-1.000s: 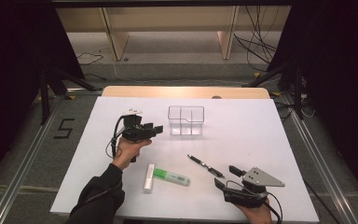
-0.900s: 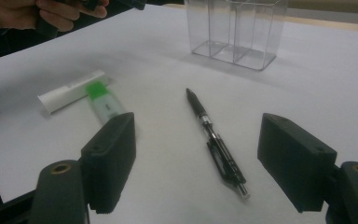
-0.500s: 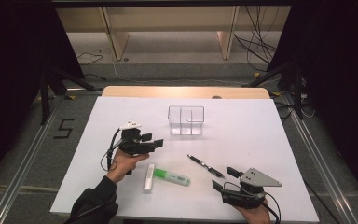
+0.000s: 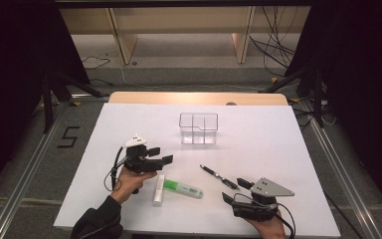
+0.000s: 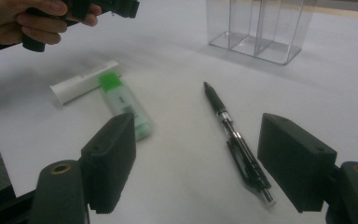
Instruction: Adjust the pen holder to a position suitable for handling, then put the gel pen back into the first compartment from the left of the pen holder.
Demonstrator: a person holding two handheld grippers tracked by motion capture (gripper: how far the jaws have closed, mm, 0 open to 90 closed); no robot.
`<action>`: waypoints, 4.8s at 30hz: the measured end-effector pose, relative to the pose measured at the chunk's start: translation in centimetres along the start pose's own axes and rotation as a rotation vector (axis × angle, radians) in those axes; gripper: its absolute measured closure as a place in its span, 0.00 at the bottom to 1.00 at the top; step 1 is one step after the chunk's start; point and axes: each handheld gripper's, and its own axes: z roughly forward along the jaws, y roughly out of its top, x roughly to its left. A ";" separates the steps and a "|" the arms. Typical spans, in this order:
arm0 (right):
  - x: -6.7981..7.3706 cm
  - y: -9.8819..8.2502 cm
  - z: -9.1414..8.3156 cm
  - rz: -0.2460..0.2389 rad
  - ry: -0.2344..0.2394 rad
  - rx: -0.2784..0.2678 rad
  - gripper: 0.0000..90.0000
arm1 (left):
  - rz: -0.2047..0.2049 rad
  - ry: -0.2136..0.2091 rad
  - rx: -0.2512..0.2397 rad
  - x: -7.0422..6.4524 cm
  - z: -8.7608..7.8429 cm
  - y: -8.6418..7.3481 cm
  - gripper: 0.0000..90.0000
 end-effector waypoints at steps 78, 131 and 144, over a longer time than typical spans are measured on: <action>-3.0 5.9 8.3 -0.092 -0.017 0.466 0.55 | 0.109 -0.003 -0.039 -3.0 -3.8 -4.2 0.22; -2.5 7.8 13.1 -0.165 0.002 0.778 0.88 | 0.115 0.005 -0.034 -3.0 -3.7 -4.2 0.22; -2.9 8.4 13.7 -0.154 0.028 0.835 0.89 | 0.117 0.005 -0.034 -3.0 -3.7 -4.2 0.22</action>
